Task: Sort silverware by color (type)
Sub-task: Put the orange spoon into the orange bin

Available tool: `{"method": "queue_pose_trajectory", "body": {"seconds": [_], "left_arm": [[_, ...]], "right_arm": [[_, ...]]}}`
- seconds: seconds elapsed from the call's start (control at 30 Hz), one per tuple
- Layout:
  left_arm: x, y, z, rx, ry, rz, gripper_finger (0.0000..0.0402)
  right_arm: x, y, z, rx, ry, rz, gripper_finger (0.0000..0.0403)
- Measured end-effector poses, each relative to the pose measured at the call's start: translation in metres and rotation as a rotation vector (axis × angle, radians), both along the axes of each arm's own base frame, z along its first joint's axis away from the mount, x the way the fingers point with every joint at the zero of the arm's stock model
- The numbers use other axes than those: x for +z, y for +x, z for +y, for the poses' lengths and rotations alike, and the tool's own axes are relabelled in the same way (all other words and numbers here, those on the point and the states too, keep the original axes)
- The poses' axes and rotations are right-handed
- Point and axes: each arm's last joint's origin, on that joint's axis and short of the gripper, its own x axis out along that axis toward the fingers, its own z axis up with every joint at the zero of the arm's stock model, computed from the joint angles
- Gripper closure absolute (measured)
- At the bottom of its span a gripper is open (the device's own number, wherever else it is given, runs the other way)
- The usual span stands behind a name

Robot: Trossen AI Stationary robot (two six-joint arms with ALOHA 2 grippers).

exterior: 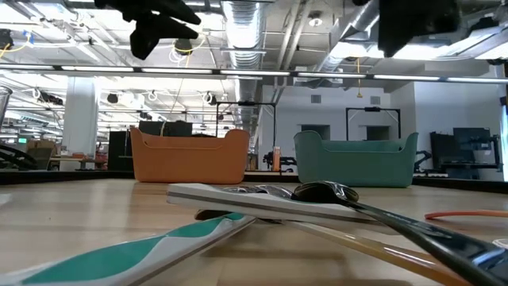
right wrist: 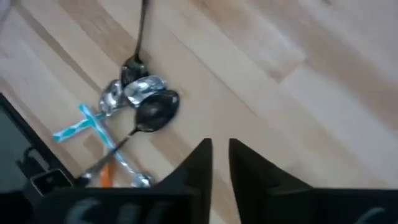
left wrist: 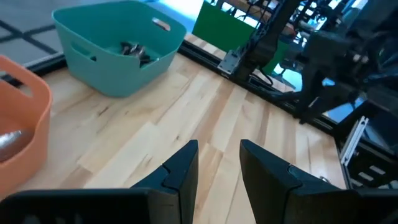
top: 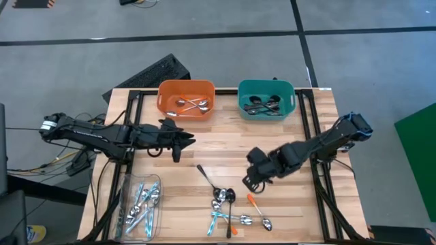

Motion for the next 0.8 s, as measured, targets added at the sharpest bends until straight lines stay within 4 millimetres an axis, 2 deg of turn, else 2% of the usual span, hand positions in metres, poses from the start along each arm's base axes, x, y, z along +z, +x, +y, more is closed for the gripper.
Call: {"method": "queue_pose_trajectory", "body": {"seconds": [0.13,0.27,0.43,0.57,0.8], "left_arm": [[0.0,-0.002,-0.007,-0.054,0.039,0.018,0.0297],[-0.006,-0.006,-0.017,-0.106,0.052,0.085,0.0297],[-0.013,-0.012,-0.027,-0.143,0.062,0.164,0.0297],[-0.015,-0.014,-0.031,-0.161,0.068,0.189,0.0297],[-0.014,-0.014,-0.031,-0.154,0.069,0.179,0.0297]], "right_arm": [[-0.019,-0.002,0.02,-0.043,0.067,-0.062,0.0356],[-0.035,-0.001,0.037,-0.079,0.093,-0.081,0.0358],[-0.064,0.003,0.063,-0.046,0.095,-0.018,0.0337],[-0.094,0.003,0.084,-0.047,0.126,0.108,0.031],[-0.114,0.0,0.099,-0.157,0.193,0.311,0.0251]]}}
